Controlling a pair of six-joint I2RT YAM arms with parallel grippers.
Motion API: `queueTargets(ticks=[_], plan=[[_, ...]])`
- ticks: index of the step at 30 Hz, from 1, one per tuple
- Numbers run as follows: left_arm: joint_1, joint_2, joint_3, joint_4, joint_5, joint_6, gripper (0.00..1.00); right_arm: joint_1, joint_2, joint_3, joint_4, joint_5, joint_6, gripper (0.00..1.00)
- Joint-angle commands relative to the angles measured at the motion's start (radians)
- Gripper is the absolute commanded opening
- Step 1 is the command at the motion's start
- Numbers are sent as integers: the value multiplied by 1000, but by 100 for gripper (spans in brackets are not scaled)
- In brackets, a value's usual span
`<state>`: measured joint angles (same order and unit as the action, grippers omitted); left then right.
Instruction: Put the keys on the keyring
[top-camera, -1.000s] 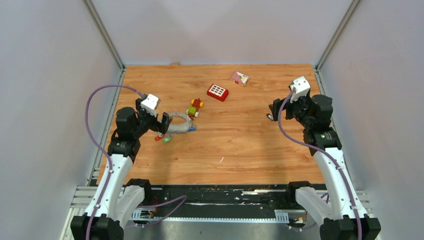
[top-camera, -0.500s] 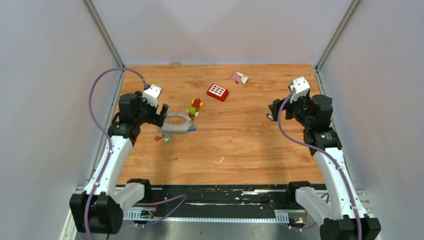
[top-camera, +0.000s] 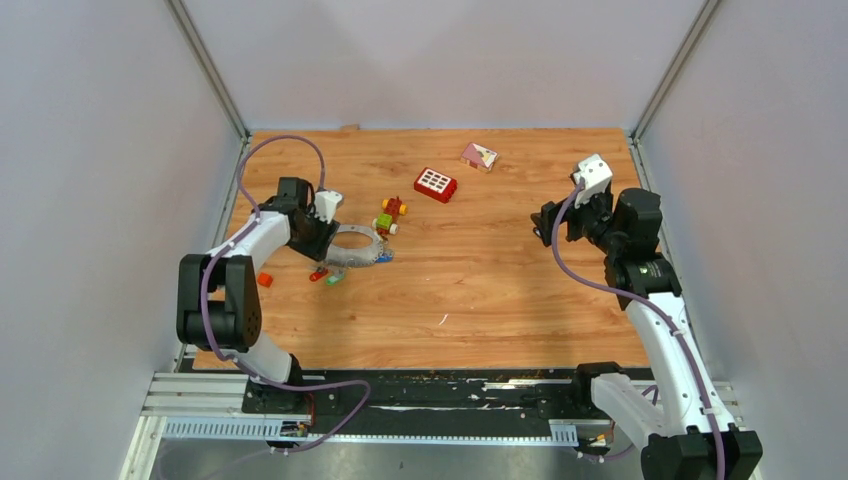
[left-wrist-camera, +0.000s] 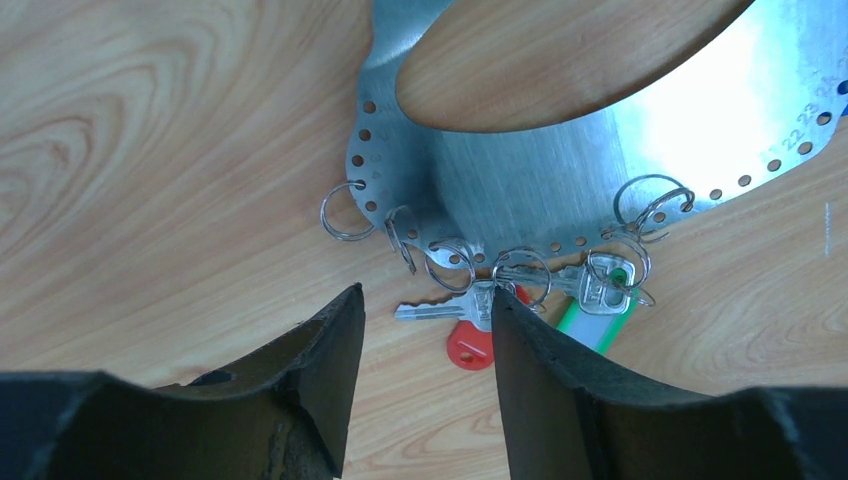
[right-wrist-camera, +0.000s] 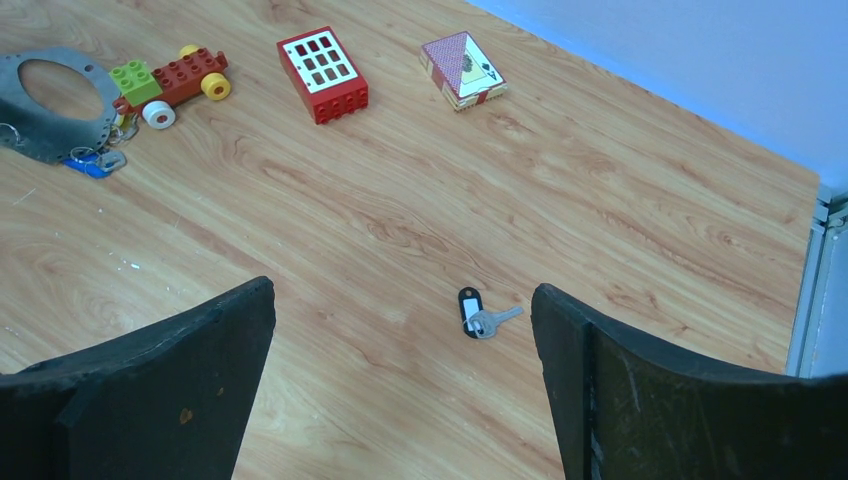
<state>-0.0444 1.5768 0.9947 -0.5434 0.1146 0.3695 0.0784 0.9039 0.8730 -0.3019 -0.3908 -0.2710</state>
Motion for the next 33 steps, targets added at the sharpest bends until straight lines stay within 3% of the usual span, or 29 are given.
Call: queueTargets(ticks=[1, 10, 19, 33], plan=[[4, 10, 36, -8, -15, 3, 56, 7, 2, 8, 7, -33, -10, 100], [3, 94, 87, 5, -17, -13, 42, 10, 8, 8, 4, -52, -13, 100], [12, 144, 113, 4, -13, -17, 35, 14, 11, 7, 1, -61, -14, 100], [34, 145, 115, -14, 4, -5, 13, 14, 13, 6, 0, -72, -16, 100]])
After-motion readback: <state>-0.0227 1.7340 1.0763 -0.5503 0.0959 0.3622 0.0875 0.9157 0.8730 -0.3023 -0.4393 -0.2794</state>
